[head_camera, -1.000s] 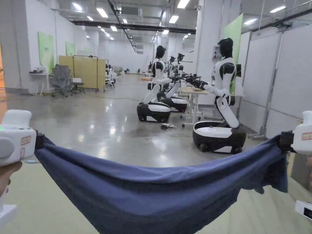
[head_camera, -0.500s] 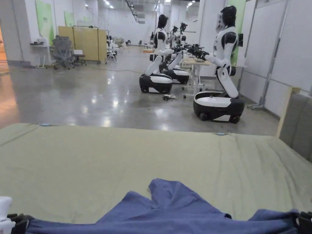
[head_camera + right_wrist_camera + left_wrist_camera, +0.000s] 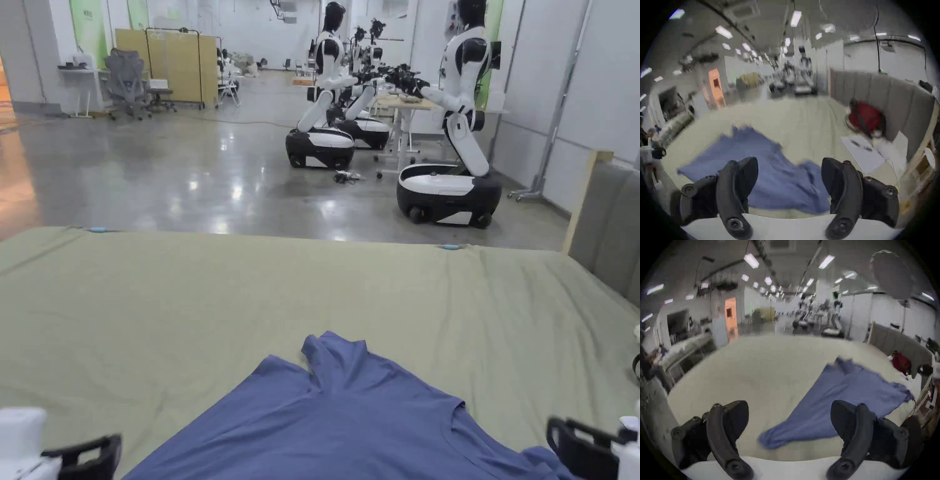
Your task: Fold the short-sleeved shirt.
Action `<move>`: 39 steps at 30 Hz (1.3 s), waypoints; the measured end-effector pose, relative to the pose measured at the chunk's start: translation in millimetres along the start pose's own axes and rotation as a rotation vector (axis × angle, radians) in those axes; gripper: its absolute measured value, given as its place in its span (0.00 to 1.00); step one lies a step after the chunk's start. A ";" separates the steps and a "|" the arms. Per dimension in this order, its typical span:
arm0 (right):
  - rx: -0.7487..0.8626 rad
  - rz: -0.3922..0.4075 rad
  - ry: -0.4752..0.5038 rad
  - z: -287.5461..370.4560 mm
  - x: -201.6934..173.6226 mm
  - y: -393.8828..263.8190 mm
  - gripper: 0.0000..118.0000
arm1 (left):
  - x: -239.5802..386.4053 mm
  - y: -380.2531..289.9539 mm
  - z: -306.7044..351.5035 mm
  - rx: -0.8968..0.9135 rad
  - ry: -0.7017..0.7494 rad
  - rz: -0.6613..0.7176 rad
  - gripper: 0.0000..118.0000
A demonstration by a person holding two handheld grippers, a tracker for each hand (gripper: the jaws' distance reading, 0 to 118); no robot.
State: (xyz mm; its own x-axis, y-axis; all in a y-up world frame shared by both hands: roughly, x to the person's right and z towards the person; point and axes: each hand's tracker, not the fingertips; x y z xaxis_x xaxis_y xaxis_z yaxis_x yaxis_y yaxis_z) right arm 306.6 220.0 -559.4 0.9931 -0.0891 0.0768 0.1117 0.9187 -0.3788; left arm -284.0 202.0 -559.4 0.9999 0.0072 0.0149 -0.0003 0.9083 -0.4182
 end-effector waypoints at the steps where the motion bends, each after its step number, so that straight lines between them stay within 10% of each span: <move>1: 0.061 0.004 0.039 6.1 -16.0 8.6 0.75 | 15.7 12.3 10.3 0.065 -0.027 -0.009 0.88; 7: 0.344 0.116 0.087 38.9 -115.1 27.3 0.64 | 84.9 50.5 34.7 0.267 -0.045 -0.097 0.79; 8: 0.338 0.113 0.095 38.6 -122.8 25.6 0.43 | 88.5 47.6 31.8 0.275 -0.062 -0.113 0.58; 9: 0.334 0.108 0.106 35.5 -124.5 23.0 0.11 | 90.1 44.8 29.4 0.276 -0.104 -0.112 0.09; 10: 0.334 0.105 0.106 32.4 -127.1 20.5 0.07 | 92.1 42.9 25.5 0.260 -0.090 -0.105 0.00; 22: 0.211 0.146 0.161 7.0 -138.8 -2.0 0.07 | -54.1 10.7 -1.8 -0.131 0.041 0.084 0.04; 23: 0.189 0.142 0.176 2.9 -140.3 -5.2 0.07 | -70.2 3.2 -7.7 -0.186 0.042 0.111 0.14; 25: 0.165 0.137 0.188 -5.6 -144.6 -11.8 0.07 | -92.1 -11.7 -20.2 -0.279 0.044 0.188 0.86; 26: 0.151 0.138 0.191 -9.3 -149.7 -13.6 0.07 | -99.3 -23.1 -29.1 -0.324 0.037 0.210 0.99; 32: 0.068 0.150 0.215 -38.2 -169.4 -27.2 0.07 | -94.7 -67.1 -90.9 -0.434 0.067 0.142 0.96; 39: 0.020 0.166 0.201 -48.0 -169.5 -29.6 0.07 | -76.0 -99.1 -120.9 -0.486 0.094 0.086 0.57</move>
State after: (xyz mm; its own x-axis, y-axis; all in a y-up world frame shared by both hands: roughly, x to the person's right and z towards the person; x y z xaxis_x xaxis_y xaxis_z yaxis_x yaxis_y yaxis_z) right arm 136.7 189.4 -605.5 0.9854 -0.0094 -0.1700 -0.0519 0.9344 -0.3523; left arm -358.0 60.9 -628.9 0.9937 0.0149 -0.1109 -0.0971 0.6065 -0.7891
